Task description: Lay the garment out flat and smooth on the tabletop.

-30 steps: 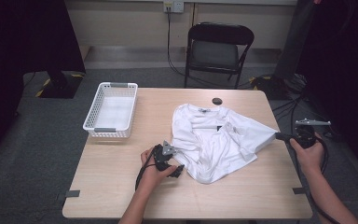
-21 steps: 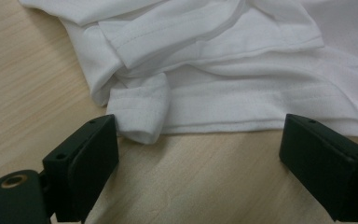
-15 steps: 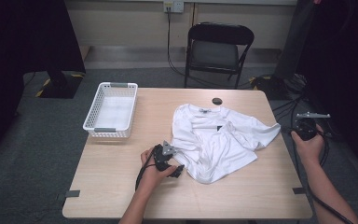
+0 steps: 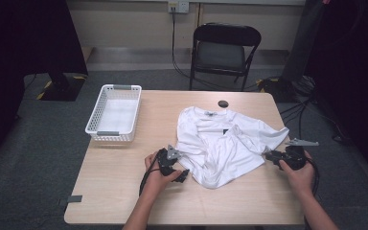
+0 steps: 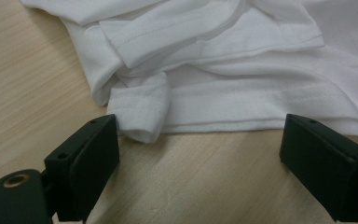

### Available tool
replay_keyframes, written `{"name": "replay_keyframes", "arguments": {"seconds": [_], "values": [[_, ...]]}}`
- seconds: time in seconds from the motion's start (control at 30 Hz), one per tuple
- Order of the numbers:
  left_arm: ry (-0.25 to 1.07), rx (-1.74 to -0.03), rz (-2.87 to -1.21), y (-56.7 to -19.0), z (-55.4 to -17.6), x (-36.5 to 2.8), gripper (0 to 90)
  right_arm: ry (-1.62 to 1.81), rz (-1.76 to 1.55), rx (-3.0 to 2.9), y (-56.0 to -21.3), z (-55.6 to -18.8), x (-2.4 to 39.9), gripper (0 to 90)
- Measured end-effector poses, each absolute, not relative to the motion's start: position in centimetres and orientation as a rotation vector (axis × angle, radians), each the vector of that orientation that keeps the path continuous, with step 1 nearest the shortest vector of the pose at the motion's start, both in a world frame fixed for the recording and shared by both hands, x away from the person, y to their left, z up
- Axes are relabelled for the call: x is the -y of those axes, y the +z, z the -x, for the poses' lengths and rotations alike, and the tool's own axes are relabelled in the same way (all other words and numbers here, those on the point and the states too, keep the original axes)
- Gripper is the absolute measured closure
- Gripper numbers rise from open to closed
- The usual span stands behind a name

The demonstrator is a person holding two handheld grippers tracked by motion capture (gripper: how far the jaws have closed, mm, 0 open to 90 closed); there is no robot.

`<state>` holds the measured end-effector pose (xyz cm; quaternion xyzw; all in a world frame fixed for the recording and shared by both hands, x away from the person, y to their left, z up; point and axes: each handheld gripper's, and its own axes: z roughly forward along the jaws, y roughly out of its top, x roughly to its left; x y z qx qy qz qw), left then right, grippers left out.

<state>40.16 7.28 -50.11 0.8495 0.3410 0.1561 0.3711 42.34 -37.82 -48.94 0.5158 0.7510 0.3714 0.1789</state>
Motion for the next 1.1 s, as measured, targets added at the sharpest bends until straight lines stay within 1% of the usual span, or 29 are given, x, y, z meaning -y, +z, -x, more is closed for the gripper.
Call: {"name": "replay_keyframes", "arguments": {"seconds": [0.13,0.2,0.23,0.27,0.33,0.5,0.57,0.6,0.7,0.73,0.87,0.9,1.1], "values": [[0.400,-0.875,-2.179,-50.1,-40.2,-7.3,11.3,0.979,-1.480,-2.055,-49.5,-42.9,36.4,54.2],[0.400,-0.875,-2.178,-50.1,-40.2,-7.3,11.3,0.927,-1.520,-1.998,-49.5,-43.3,36.2,56.3],[0.400,-0.875,-2.179,-50.1,-40.2,-7.3,11.3,0.920,-1.538,-1.978,-49.4,-43.4,36.2,63.0],[0.400,-0.875,-2.178,-50.1,-40.2,-7.3,11.3,0.925,-1.535,-1.984,-49.4,-43.6,36.2,71.5],[0.400,-0.874,-2.179,-50.1,-40.2,-7.3,11.3,0.906,-1.533,-1.989,-49.3,-43.7,36.5,84.6],[0.400,-0.875,-2.179,-50.1,-40.2,-7.3,11.2,0.925,-1.530,-1.999,-48.6,-42.5,38.5,86.0],[0.400,-0.875,-2.179,-50.1,-40.2,-7.3,11.2,0.897,-1.503,-2.025,-48.2,-41.6,39.2,85.1],[0.399,-0.875,-2.179,-50.1,-40.2,-7.3,11.2,0.874,-1.495,-2.030,-48.0,-41.3,39.5,81.7],[0.399,-0.875,-2.179,-50.1,-40.2,-7.3,11.2,0.854,-1.517,-2.036,-48.0,-40.4,40.3,65.7],[0.400,-0.875,-2.179,-50.1,-40.2,-7.3,11.2,0.872,-1.521,-2.042,-47.9,-40.2,40.5,65.7],[0.399,-0.875,-2.179,-50.1,-40.2,-7.3,11.2,0.949,-1.539,-1.966,-47.3,-39.4,41.1,59.3],[0.400,-0.875,-2.179,-50.1,-40.2,-7.3,11.2,0.968,-1.548,-1.964,-47.3,-39.3,41.2,59.4],[0.399,-0.875,-2.179,-50.1,-40.2,-7.3,11.2,0.950,-1.558,-1.991,-49.2,-39.4,39.7,54.3]]}}
